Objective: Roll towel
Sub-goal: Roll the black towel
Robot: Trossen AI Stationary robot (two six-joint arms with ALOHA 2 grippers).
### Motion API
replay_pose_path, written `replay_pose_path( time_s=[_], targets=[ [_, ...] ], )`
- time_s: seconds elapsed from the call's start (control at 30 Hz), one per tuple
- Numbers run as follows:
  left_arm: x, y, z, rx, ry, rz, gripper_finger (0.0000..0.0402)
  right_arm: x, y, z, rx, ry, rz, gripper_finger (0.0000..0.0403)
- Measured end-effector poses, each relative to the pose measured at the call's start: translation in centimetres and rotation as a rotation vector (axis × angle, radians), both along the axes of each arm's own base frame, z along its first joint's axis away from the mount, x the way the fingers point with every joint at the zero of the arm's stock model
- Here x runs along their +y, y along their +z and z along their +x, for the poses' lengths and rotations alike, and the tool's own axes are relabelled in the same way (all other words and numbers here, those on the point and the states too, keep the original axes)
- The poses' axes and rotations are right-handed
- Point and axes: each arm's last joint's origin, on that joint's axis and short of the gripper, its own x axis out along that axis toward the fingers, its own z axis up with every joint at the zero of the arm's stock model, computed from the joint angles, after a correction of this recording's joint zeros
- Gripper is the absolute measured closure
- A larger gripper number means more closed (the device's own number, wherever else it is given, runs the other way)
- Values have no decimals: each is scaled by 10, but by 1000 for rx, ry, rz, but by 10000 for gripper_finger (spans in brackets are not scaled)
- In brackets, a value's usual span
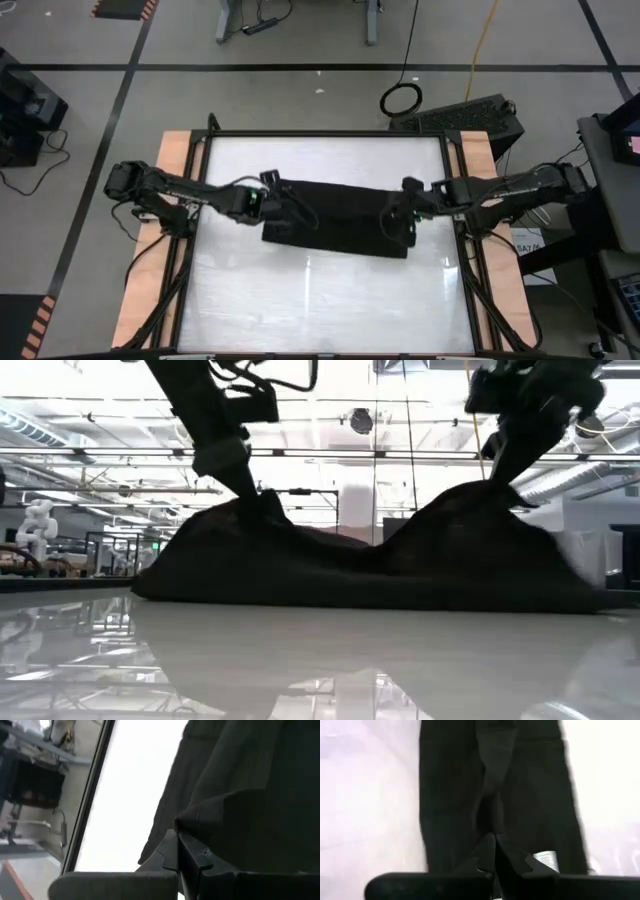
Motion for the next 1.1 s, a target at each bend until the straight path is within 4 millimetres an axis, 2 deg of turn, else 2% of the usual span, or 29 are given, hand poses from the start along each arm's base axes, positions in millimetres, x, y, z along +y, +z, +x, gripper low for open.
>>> replay_pose_path(
  time_s=[0.23,0.5,0.63,0.77,0.87,0.93,1.0,1.1],
  targets=[
    [35,-10,5,33,50,-73,391,-35,0,0,13,-75,-55,403],
    [44,-35,14,124,53,-90,383,-65,-7,-1,65,-140,-64,397],
    [47,-38,14,144,94,8,359,-82,-15,1,92,-186,-61,352],
    [51,-35,13,139,175,151,306,-95,-18,-1,122,-264,-116,280],
    [52,-31,10,128,229,214,262,-98,-16,-5,124,-308,-136,238],
    [51,-29,10,108,236,203,238,-95,-13,-6,107,-300,-119,223],
    [48,-30,11,108,166,99,220,-89,-12,-5,83,-248,-60,217],
    [40,-33,17,105,-36,-161,212,-77,-14,0,50,-124,30,220]
  ],
)
